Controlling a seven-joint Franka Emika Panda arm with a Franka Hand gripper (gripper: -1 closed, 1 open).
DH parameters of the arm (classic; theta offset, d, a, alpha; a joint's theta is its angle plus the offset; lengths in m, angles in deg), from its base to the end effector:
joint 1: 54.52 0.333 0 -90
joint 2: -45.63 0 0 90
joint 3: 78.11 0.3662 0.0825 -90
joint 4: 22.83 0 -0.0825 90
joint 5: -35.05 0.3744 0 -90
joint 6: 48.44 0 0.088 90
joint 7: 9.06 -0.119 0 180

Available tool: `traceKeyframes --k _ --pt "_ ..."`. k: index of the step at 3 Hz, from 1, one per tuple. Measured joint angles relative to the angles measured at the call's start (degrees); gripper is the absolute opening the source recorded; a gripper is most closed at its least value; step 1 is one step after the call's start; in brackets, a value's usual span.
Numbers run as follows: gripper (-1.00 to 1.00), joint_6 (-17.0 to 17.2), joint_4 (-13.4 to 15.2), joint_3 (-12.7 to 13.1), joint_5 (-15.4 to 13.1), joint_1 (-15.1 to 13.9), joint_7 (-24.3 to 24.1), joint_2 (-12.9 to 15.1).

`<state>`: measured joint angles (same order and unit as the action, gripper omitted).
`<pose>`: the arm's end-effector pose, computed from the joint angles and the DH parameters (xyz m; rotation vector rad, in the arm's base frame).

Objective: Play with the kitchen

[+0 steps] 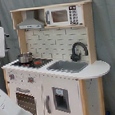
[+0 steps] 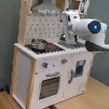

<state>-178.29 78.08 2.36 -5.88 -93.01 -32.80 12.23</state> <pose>0.3078 0.5089 0.6701 1.8811 0.8122 1.2835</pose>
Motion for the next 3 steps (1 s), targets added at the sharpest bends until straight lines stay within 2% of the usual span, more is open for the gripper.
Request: traceKeyframes --k 2,3 --pt "1.0 2.2 -3.13 3.52 0.62 -2.7 9.1 7.39" --pt "1.0 5.04 -4.56 5.78 1.69 -3.64 13.76 11.58"
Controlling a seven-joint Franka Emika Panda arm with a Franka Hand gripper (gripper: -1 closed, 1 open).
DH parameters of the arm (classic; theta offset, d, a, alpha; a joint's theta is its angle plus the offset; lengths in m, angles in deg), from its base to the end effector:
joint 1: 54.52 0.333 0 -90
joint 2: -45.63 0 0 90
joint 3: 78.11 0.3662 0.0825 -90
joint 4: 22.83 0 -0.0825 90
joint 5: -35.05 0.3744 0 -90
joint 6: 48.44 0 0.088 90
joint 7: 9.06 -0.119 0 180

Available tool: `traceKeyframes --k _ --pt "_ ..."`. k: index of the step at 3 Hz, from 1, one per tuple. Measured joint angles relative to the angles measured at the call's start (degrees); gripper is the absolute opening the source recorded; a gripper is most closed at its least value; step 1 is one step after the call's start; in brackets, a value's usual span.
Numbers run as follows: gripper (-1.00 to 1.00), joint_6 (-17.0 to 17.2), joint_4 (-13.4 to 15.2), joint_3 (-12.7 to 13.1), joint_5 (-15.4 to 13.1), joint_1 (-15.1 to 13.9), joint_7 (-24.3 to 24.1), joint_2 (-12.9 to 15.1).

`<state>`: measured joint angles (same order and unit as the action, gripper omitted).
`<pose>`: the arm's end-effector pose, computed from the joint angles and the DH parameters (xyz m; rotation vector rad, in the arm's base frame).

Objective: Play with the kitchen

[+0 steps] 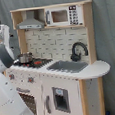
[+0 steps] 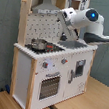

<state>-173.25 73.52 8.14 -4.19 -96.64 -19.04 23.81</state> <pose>0.3494 0.4873 0.6880 1.9650 1.0294 1.0774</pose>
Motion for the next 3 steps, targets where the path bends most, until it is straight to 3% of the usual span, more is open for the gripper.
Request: traceKeyframes --k 3 --pt "1.0 12.94 -2.33 6.67 5.39 -0.79 7.33 10.66"
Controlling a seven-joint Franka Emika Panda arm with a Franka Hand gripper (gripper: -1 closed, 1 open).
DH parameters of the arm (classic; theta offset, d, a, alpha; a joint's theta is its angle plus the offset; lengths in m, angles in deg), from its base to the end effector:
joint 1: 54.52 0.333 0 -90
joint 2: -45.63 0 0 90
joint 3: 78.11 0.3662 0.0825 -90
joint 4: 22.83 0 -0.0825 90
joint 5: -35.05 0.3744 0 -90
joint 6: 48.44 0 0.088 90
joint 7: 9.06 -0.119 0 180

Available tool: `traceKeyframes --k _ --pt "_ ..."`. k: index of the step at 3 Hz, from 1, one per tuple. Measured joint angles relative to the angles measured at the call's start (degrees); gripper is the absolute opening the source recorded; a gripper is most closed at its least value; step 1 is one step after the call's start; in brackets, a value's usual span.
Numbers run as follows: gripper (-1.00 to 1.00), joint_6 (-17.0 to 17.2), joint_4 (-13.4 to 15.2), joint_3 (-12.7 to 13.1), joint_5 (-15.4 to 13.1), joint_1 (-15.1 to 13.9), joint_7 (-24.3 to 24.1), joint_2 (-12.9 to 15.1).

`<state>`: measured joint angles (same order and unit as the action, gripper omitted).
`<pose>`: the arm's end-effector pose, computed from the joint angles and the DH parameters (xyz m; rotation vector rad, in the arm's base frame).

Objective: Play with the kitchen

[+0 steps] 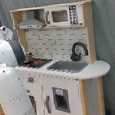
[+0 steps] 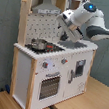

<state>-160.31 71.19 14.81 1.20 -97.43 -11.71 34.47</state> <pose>0.3581 0.4650 0.6781 2.1630 1.1856 0.7753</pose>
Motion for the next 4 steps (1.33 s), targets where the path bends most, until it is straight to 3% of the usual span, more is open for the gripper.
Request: traceKeyframes --k 1,3,4 --pt "1.0 2.97 0.03 1.07 4.12 -1.51 2.72 2.42" --pt "1.0 3.88 0.14 2.2 12.19 -6.98 9.17 2.93" --pt "1.0 3.95 0.2 4.7 15.36 -10.75 11.46 2.64"
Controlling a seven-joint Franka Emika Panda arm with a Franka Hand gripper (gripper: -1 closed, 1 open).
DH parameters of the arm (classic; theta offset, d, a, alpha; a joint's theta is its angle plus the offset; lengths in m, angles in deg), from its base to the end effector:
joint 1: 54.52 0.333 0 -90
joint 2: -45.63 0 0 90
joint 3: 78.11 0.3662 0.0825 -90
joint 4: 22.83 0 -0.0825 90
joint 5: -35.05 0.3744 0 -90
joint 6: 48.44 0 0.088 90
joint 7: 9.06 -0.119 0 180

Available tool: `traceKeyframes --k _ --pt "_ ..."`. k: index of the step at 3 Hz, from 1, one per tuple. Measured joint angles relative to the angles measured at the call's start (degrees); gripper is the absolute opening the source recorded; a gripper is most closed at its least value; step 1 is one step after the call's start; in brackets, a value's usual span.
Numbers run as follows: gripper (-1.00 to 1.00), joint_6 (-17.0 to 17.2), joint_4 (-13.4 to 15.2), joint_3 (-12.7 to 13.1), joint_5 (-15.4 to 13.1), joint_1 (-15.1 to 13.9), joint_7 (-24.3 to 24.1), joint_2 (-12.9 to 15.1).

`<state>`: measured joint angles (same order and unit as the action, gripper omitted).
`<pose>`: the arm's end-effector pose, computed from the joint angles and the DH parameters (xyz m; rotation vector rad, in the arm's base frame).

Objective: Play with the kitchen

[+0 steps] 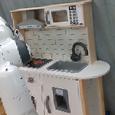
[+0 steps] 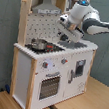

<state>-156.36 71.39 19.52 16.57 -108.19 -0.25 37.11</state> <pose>0.4049 0.4192 0.6526 2.3876 1.3132 0.4778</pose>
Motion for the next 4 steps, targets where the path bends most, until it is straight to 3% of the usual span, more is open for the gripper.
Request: traceKeyframes --k 2,4 --pt "1.0 0.0 -0.45 7.41 4.94 -8.26 2.41 -1.77" --pt "1.0 0.01 -3.11 12.78 10.32 -16.06 6.21 -6.07"
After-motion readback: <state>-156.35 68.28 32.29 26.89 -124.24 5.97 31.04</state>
